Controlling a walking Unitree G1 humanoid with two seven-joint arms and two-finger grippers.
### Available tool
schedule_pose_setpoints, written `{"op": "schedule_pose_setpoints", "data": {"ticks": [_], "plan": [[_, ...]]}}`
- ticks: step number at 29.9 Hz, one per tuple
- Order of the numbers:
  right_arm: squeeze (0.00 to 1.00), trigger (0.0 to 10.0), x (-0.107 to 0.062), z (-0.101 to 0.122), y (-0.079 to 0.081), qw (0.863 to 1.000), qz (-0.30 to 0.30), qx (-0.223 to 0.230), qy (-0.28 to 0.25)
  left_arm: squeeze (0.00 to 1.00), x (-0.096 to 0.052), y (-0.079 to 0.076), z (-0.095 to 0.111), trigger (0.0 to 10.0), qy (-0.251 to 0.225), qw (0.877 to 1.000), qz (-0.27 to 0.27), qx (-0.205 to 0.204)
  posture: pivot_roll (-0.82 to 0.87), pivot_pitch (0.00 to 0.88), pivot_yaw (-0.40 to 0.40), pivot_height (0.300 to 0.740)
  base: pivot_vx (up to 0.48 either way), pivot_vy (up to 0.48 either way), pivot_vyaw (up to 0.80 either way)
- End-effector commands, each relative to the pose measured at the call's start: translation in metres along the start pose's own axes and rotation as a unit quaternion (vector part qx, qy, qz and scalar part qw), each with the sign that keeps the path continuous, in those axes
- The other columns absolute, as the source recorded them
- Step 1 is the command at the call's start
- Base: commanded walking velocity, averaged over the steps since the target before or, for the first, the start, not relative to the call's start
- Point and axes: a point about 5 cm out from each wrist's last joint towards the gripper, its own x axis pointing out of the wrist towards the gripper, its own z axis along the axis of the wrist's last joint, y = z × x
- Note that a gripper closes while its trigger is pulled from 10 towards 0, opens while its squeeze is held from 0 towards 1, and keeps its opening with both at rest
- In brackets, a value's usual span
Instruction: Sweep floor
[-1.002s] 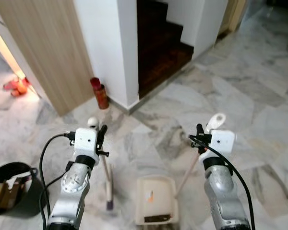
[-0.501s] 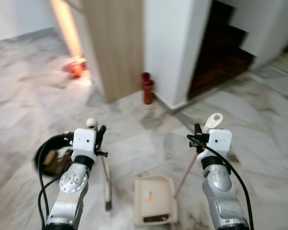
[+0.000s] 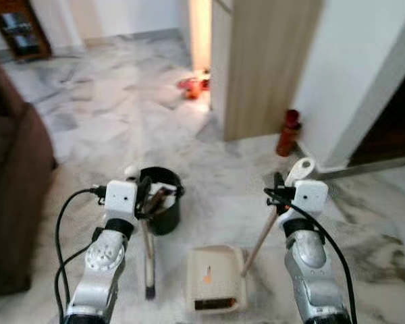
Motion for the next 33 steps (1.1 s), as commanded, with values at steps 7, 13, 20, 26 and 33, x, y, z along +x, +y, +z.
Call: {"op": "schedule_pose_setpoints", "data": {"ticks": [7,13,20,26,33], "plan": [[0.0,10.0,0.0026,0.0078,-0.0003,1.0,-0.001,0.006,-0.017,0.0,0.0011,-0.0019,0.0087,10.0,-0.019,1.0,-0.007,0.0,0.09,0.076,0.049,0.74,0.0,0.0,0.0],[0.0,10.0,0.0032,0.0074,0.0012,1.0,0.003,0.005,-0.015,0.0,0.0013,-0.0012,0.0087,10.0,-0.017,1.0,-0.006,0.001,0.1,0.077,0.05,0.74,0.0,0.148,0.0],[0.0,10.0,0.003,0.0075,0.0019,1.0,0.005,0.004,-0.015,0.0,0.0011,-0.001,0.0087,10.0,-0.017,1.0,-0.008,0.0,0.1,0.077,0.051,0.74,0.0,0.305,0.33],[0.0,10.0,0.0024,0.0056,0.0024,1.0,0.006,0.011,-0.008,0.0,0.0007,-0.0008,0.009,10.0,-0.018,1.0,-0.007,0.003,0.09,0.077,0.052,0.74,0.0,0.254,0.0],[0.0,10.0,0.0024,0.005,0.0032,1.0,0.007,0.014,-0.007,0.0,0.0003,-0.002,0.0089,10.0,-0.019,1.0,-0.011,0.003,0.1,0.076,0.054,0.74,0.0,0.0,0.0]]}}
